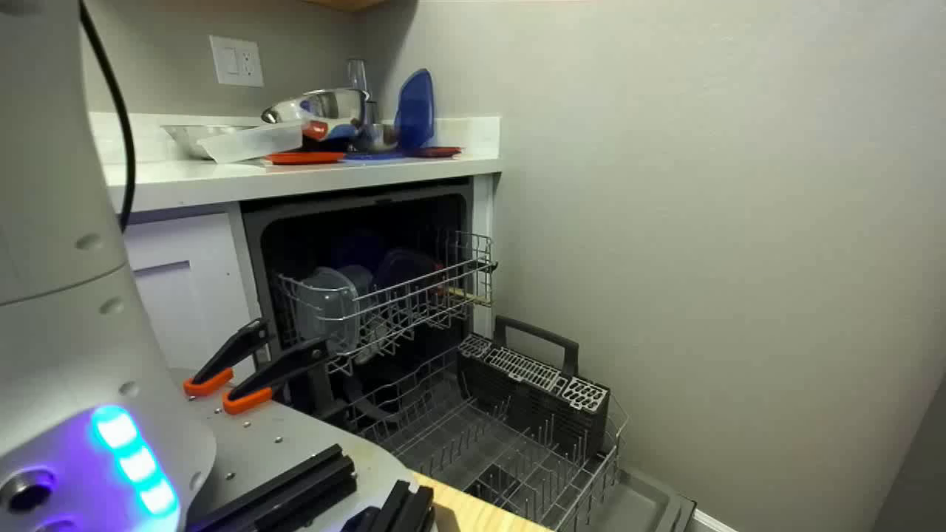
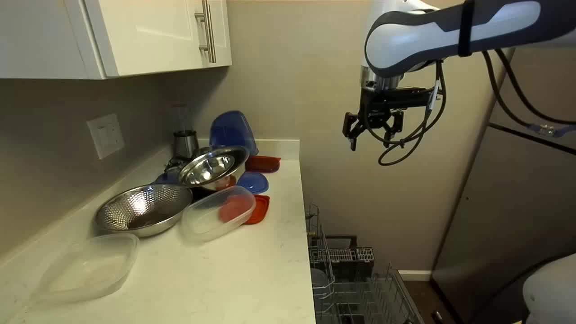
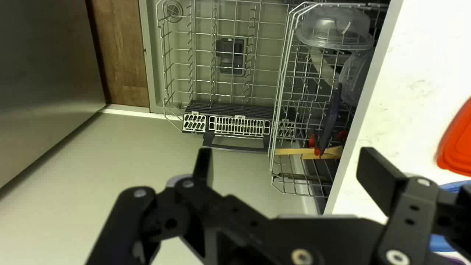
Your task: Pull out the top dish rack in the dishwasher.
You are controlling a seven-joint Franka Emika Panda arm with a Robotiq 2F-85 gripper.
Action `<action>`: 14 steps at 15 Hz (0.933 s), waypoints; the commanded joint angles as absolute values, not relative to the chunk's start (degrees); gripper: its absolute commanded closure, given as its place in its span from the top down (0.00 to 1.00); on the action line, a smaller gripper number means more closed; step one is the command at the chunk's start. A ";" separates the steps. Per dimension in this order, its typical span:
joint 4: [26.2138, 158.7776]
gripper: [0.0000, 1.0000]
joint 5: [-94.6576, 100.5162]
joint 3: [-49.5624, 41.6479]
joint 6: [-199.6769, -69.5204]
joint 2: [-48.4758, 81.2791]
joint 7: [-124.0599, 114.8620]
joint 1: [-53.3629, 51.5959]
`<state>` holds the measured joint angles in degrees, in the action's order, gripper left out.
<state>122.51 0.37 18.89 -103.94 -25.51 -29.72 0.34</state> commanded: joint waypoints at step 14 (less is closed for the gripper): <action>127.82 1.00 -0.52 14.22 -115.77 -16.53 -32.15 -0.57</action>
